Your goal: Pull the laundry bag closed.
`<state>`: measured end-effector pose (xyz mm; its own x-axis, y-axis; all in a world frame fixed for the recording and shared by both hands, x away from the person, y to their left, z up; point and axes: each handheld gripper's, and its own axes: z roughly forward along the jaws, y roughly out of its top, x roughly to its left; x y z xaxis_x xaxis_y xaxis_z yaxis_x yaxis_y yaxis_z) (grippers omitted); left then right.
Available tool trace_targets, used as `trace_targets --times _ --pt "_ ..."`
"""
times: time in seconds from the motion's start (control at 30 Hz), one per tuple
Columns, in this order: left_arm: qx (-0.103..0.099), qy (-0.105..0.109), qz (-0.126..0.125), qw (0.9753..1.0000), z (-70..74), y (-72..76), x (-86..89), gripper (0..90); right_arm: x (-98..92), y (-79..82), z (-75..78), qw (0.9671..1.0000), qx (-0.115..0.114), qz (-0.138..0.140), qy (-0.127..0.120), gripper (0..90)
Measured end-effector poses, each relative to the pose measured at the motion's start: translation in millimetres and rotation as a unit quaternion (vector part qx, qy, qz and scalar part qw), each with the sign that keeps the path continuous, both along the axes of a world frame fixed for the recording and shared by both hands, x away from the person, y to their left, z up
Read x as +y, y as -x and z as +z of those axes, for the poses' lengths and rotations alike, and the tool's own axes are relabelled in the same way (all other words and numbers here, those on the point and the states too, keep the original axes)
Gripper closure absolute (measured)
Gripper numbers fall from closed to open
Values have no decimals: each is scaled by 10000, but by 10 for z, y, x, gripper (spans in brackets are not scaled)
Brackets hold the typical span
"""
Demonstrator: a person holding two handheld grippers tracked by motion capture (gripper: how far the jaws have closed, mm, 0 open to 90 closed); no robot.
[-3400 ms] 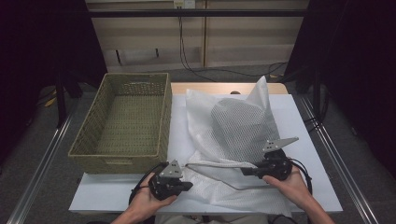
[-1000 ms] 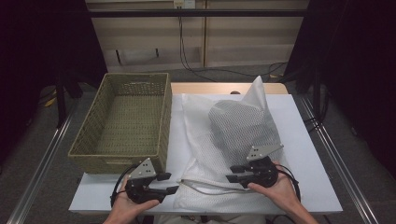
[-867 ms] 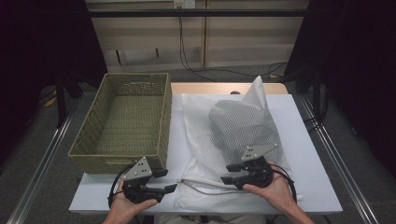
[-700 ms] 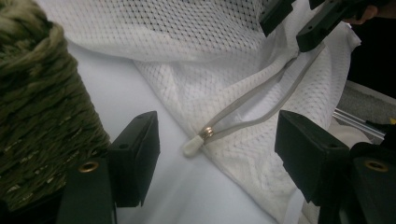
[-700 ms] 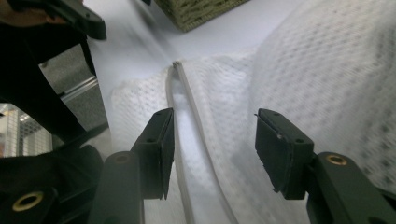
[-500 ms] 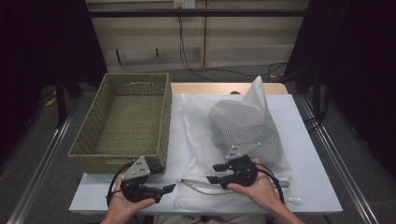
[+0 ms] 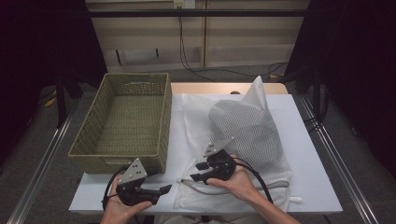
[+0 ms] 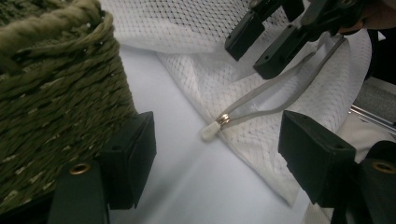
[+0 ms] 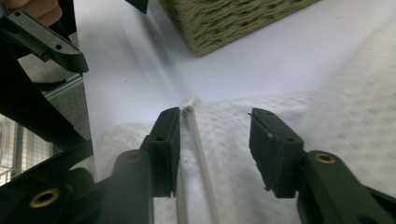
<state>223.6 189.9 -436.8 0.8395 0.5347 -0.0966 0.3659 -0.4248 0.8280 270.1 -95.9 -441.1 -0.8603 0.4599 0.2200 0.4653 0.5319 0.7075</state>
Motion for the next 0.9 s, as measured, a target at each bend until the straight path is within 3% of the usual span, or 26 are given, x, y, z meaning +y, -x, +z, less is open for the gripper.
trace_targets --times 0.23,0.4,0.43,0.53,0.63,0.73,0.9 --pt "-67 183 93 9998 45 14 83 266 296 -71 -75 9996 103 223 143 680" --pt "-140 -12 42 9999 47 20 61 238 430 -162 -128 9993 160 305 164 740" --pt "-110 58 27 9999 41 25 46 232 456 -174 -140 9990 180 326 244 740" --pt "-122 6 -48 9999 45 18 26 222 543 -185 -200 9984 294 385 285 741" --pt "-105 17 -41 9999 45 10 33 215 604 -188 -268 9975 217 479 472 747" --pt "-59 87 26 9999 45 9 40 209 618 -194 -301 9974 214 500 475 747" --pt "-74 99 32 9999 45 8 36 204 638 -146 -291 9965 25 567 609 733"
